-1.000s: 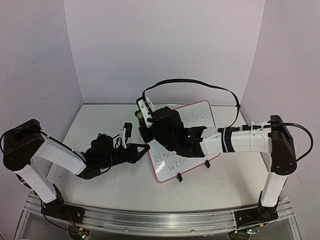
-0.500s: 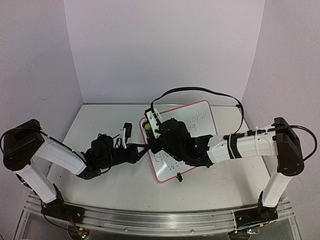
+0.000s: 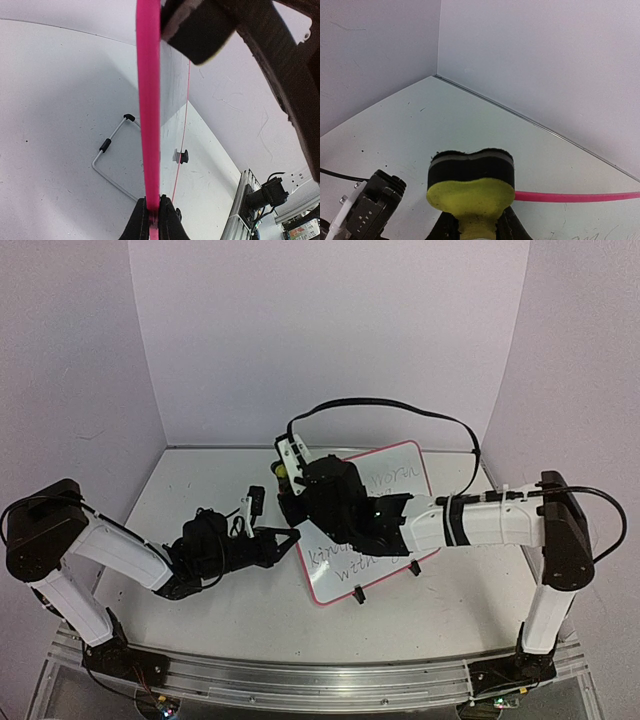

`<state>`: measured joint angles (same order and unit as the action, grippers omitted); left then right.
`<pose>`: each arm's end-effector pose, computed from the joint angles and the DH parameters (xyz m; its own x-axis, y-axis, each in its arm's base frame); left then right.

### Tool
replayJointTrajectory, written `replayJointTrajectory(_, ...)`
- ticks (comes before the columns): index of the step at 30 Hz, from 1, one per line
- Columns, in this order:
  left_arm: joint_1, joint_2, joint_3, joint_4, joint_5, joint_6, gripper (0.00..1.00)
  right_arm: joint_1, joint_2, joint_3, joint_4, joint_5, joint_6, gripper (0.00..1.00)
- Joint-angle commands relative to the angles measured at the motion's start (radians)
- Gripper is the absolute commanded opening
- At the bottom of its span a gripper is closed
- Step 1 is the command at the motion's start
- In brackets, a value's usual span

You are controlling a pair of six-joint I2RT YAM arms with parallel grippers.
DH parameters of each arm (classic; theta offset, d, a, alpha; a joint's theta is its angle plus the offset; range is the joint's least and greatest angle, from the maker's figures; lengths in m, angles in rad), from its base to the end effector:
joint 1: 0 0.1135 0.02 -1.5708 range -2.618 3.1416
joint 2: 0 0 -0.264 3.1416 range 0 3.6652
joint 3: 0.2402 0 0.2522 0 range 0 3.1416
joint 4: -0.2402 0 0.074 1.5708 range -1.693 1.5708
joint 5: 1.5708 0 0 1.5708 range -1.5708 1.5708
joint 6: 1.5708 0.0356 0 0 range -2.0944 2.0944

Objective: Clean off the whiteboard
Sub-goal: Erase the whiteboard at the center of the board.

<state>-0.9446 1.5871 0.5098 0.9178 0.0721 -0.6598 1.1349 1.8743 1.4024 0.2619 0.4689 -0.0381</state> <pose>0.1745 -0.2456 0.1728 -0.5945 -0.2213 -0.7731 0.6144 0.4952 -0.6142 0.2037 0.3991 0.2855 -0.0643 -0.2184 -0.9737 -0.6249 0.7695 -0.1314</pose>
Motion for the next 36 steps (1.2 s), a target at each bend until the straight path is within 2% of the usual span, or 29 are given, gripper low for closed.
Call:
replayJointTrajectory(1, -0.028, -0.006, 0.005, 0.02, 0.021, 0.039, 0.0, -0.003, 0.007, 0.016, 0.007, 0.019, 0.006, 0.0)
replayJointTrajectory(9, -0.029, -0.009, 0.006, 0.02, 0.018, 0.045, 0.0, 0.013, -0.069, -0.156, 0.002, -0.009, 0.139, 0.0)
replayJointTrajectory(15, -0.033, -0.005, 0.01, 0.02, 0.015, 0.048, 0.0, 0.054, -0.075, -0.203, 0.002, 0.043, 0.153, 0.0)
replayJointTrajectory(19, -0.035, -0.006, 0.01, 0.02, 0.014, 0.048, 0.0, 0.055, -0.069, -0.188, 0.002, 0.064, 0.151, 0.0)
replayJointTrajectory(27, -0.04, -0.016, 0.005, 0.02, 0.011, 0.048, 0.0, 0.044, -0.019, -0.05, 0.008, 0.136, 0.048, 0.0)
replayJointTrajectory(36, -0.045, -0.026, -0.002, 0.02, 0.008, 0.052, 0.0, -0.011, -0.015, -0.006, 0.007, 0.1, 0.006, 0.0)
